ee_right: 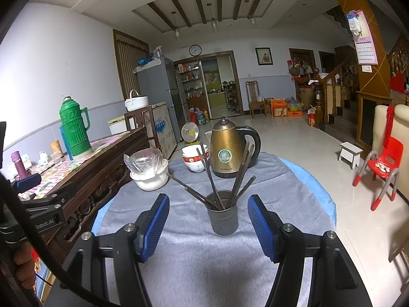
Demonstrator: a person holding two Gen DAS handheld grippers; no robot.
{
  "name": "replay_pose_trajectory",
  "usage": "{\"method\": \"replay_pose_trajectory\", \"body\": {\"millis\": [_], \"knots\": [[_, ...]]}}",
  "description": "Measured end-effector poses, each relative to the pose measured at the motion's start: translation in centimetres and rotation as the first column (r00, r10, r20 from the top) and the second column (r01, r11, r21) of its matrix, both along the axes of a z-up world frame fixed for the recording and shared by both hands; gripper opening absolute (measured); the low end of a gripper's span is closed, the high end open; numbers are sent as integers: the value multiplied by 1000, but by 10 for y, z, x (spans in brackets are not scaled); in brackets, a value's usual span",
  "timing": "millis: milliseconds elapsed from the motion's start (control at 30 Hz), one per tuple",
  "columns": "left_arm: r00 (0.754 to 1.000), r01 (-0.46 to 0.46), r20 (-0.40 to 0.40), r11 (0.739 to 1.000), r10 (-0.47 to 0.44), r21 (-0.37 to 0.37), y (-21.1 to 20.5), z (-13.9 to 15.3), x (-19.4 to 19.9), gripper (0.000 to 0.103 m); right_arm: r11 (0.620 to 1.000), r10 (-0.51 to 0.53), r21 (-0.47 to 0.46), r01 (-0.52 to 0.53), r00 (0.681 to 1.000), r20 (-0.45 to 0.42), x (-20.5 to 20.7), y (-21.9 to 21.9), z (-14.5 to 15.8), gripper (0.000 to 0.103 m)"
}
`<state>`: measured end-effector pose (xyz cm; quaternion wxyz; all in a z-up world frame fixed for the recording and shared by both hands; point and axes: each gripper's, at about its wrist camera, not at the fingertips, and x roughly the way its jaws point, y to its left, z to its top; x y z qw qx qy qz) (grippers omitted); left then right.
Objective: Organize utensils
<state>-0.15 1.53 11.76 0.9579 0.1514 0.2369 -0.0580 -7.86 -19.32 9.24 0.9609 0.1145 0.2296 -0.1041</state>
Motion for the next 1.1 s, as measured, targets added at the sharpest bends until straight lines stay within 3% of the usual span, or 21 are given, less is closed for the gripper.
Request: {"method": "replay_pose_trajectory", "body": {"millis": [1100], "knots": [[997, -4, -75, 999, 0, -50, 8, -28, 58, 94, 998, -26, -51, 23, 999, -47, 47, 10, -14, 67]]}}
